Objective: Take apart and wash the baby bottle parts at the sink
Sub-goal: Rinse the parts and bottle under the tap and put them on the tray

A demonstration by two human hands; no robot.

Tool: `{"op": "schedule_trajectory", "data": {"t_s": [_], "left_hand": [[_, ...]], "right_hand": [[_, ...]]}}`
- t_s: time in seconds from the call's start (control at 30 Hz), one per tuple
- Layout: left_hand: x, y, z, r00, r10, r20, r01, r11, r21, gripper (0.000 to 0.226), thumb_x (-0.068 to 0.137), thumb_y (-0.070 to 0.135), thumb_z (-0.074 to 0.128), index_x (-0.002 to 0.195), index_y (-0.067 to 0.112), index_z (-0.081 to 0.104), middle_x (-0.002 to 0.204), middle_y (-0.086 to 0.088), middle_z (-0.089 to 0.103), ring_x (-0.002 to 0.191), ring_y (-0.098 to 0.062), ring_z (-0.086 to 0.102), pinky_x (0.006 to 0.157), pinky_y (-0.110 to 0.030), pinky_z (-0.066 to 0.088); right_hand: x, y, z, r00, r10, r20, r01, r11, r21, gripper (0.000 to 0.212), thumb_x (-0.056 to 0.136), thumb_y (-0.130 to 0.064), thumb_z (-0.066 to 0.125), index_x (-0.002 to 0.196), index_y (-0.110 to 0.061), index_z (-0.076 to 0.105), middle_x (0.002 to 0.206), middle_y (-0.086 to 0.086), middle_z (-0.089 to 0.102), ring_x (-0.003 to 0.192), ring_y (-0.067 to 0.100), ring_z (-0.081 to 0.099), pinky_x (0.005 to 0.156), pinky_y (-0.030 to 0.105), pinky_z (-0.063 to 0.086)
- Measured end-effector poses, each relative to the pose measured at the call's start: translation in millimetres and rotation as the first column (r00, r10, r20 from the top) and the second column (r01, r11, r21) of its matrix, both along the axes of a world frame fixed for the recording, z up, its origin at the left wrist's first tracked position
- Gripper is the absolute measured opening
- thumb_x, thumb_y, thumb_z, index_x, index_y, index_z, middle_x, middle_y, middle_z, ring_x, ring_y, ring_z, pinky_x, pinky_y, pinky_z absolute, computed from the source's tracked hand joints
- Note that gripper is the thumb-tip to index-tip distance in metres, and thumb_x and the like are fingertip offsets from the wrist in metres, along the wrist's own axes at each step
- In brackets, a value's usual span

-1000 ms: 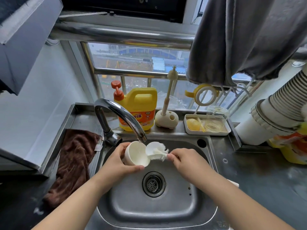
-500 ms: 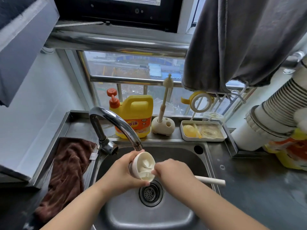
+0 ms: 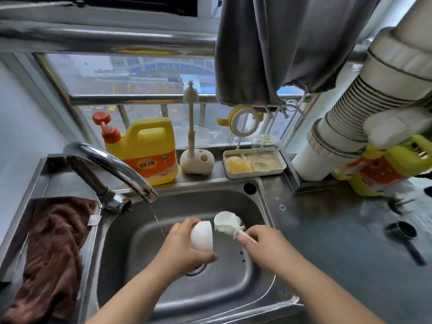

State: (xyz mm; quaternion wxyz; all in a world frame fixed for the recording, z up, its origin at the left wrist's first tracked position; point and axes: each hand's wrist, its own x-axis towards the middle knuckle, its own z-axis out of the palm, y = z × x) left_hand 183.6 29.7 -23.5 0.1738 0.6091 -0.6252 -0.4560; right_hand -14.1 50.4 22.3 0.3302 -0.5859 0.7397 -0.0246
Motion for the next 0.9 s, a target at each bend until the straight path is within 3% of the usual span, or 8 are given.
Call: {"op": "schedule_trajectory", "data": {"t_s": [0.1, 0.2, 0.33, 0.4, 0.5, 0.67, 0.8, 0.9], "left_hand": [[-32.9, 1.5, 0.7, 0.996, -0.091, 0.010, 0.091, 0.996, -0.012, 0.076, 0.051, 0.038, 0.088, 0.117, 0.032, 0.050, 0.113, 0.005, 0.047, 0.096, -0.009, 0.053, 0.067, -0.009, 0.043], [-65.0, 1.4, 4.6, 0.987, -0.154, 0.047, 0.156, 0.987, -0.035, 0.088, 0.045, 0.047, 0.084, 0.121, 0.021, 0.048, 0.111, 0.005, 0.052, 0.098, -0.013, 0.054, 0.081, -0.027, 0.048], [-90.4, -8.0, 9.9, 0.990, -0.136, -0.032, 0.134, 0.990, -0.046, 0.081, 0.049, 0.037, 0.091, 0.116, 0.021, 0.050, 0.107, 0.005, 0.055, 0.096, -0.012, 0.054, 0.077, -0.021, 0.046], [-97.1, -14.7, 12.8, 0.974, -0.011, -0.227, 0.026, 0.998, 0.065, 0.068, 0.060, 0.027, 0.089, 0.115, 0.023, 0.049, 0.108, 0.005, 0.056, 0.093, -0.008, 0.055, 0.069, -0.010, 0.045], [-109.8, -26.8, 17.1, 0.859, 0.176, -0.481, -0.015, 0.948, 0.319, 0.052, 0.070, 0.035, 0.082, 0.113, 0.028, 0.054, 0.109, 0.001, 0.063, 0.095, -0.009, 0.063, 0.078, -0.022, 0.053], [-139.9, -51.1, 13.9, 0.815, 0.268, -0.514, -0.080, 0.930, 0.358, 0.056, 0.059, 0.032, 0.081, 0.111, 0.024, 0.061, 0.105, -0.010, 0.068, 0.095, -0.023, 0.068, 0.083, -0.041, 0.056], [-173.4, -76.9, 12.2, 0.869, 0.244, -0.429, -0.153, 0.959, 0.237, 0.049, 0.068, 0.031, 0.084, 0.111, 0.026, 0.063, 0.098, -0.001, 0.070, 0.090, -0.016, 0.067, 0.078, -0.029, 0.053], [-202.7, -99.3, 6.9, 0.881, 0.229, -0.415, -0.175, 0.971, 0.164, 0.044, 0.069, 0.035, 0.082, 0.109, 0.028, 0.064, 0.099, 0.005, 0.070, 0.091, -0.010, 0.066, 0.084, -0.030, 0.054]], "right_hand": [[-14.1, 7.7, -0.7, 0.962, -0.165, 0.218, 0.161, 0.986, 0.033, 0.045, 0.091, -0.045, 0.055, 0.057, -0.018, 0.042, 0.046, -0.011, 0.039, 0.042, 0.003, 0.035, 0.044, 0.019, 0.025], [-23.2, 11.7, -5.0, 0.879, -0.309, 0.364, 0.278, 0.951, 0.135, 0.043, 0.091, -0.036, 0.059, 0.055, -0.020, 0.044, 0.034, -0.014, 0.037, 0.035, 0.001, 0.031, 0.041, 0.017, 0.024], [-41.7, 2.4, -4.8, 0.493, -0.548, 0.676, 0.428, 0.829, 0.360, 0.033, 0.098, -0.015, 0.051, 0.066, -0.012, 0.044, 0.040, -0.007, 0.035, 0.032, 0.004, 0.027, 0.032, 0.016, 0.021], [-55.3, -4.8, -1.8, 0.311, -0.584, 0.750, 0.455, 0.784, 0.422, 0.031, 0.099, -0.011, 0.046, 0.069, -0.012, 0.041, 0.043, -0.006, 0.032, 0.031, 0.001, 0.022, 0.030, 0.013, 0.016], [-77.8, -16.6, -3.9, 0.208, -0.588, 0.781, 0.445, 0.768, 0.460, 0.026, 0.099, -0.014, 0.046, 0.074, -0.013, 0.040, 0.045, -0.006, 0.034, 0.032, 0.001, 0.022, 0.030, 0.012, 0.015], [-107.0, -39.7, -8.9, 0.244, -0.595, 0.766, 0.452, 0.768, 0.453, 0.024, 0.098, -0.017, 0.049, 0.075, -0.012, 0.042, 0.048, -0.004, 0.036, 0.032, 0.001, 0.024, 0.031, 0.014, 0.017], [-135.3, -56.6, -15.5, 0.649, -0.529, 0.547, 0.527, 0.831, 0.179, 0.030, 0.095, -0.037, 0.054, 0.076, -0.014, 0.058, 0.053, -0.006, 0.045, 0.046, 0.008, 0.037, 0.046, 0.025, 0.030], [-154.1, -63.1, -12.1, 0.731, -0.504, 0.459, 0.553, 0.833, 0.034, 0.026, 0.097, -0.037, 0.049, 0.084, -0.019, 0.063, 0.056, -0.008, 0.053, 0.053, 0.011, 0.048, 0.050, 0.024, 0.034]]}}
